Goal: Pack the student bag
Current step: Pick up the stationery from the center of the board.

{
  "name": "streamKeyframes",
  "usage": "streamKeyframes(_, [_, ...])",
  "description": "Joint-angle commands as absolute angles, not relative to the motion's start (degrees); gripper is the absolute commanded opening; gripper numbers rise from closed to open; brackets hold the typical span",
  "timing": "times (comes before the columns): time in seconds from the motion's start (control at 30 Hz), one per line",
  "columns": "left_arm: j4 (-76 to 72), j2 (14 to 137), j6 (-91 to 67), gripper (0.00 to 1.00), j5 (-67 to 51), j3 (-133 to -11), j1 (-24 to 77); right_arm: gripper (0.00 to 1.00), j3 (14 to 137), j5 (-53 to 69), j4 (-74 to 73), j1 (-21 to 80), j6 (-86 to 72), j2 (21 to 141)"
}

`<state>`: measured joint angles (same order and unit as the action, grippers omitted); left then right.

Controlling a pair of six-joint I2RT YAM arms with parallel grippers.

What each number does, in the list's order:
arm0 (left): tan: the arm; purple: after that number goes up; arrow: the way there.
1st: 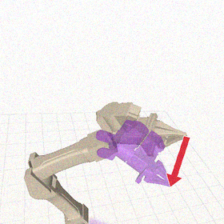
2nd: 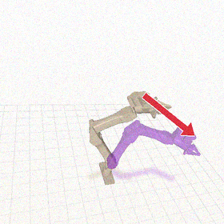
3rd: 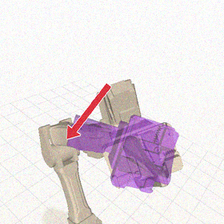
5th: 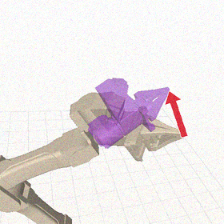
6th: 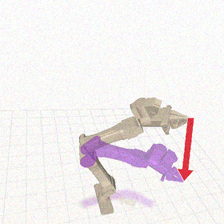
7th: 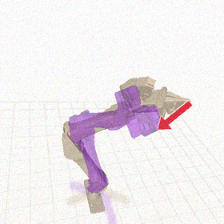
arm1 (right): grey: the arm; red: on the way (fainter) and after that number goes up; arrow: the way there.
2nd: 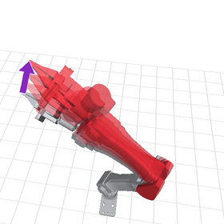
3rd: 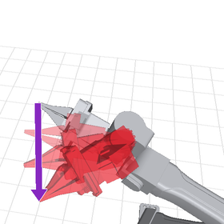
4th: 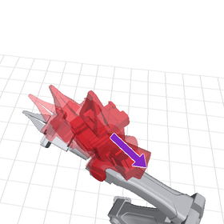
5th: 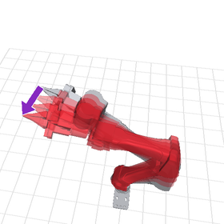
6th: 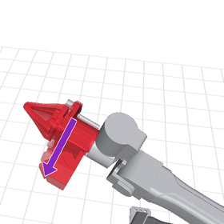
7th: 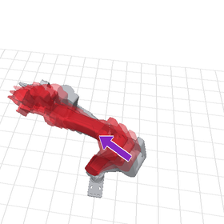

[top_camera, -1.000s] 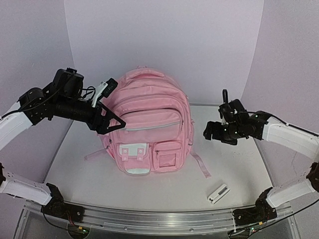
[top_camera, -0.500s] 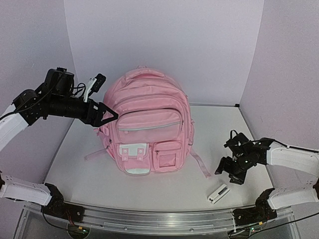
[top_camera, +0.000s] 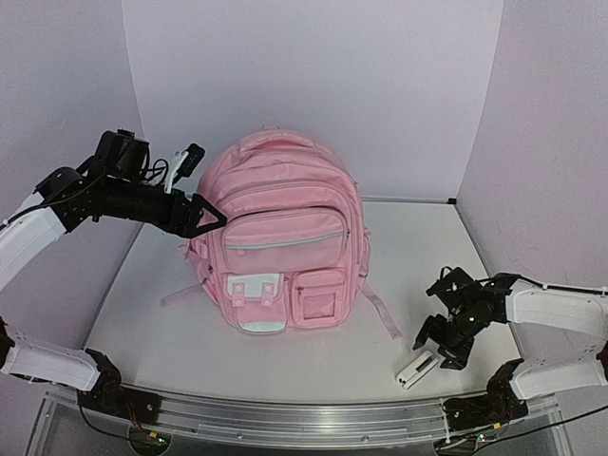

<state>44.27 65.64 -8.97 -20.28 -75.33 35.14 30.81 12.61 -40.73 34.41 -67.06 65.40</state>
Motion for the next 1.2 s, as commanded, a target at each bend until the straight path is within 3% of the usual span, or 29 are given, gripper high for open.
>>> streamKeyframes(0.0, [42.2,65.8,-8.2,0.89,-21.8,-76.0,34.4,0.76,31.0,13.8,-38.6,34.5,-67.7,67.8])
streamKeyframes(0.27, [42.4,65.5,-7.9,0.89,-22.1,-75.9,34.0,0.67,31.2,13.7,-34.8,34.5,-66.6,70.8])
streamKeyframes(0.63, [42.8,64.4,-9.2,0.89,-20.6,-77.4,33.3,0.31,33.2,13.2,-31.5,34.6,-64.5,72.3])
streamKeyframes(0.93, [42.8,64.4,-7.5,0.90,-24.2,-80.0,33.1,0.00,46.1,3.3,-31.7,34.5,-57.5,65.7])
streamKeyframes(1.17, [43.5,63.0,-5.9,0.91,-26.5,-82.6,33.1,0.00,67.4,-7.1,-33.7,34.6,-39.0,64.2])
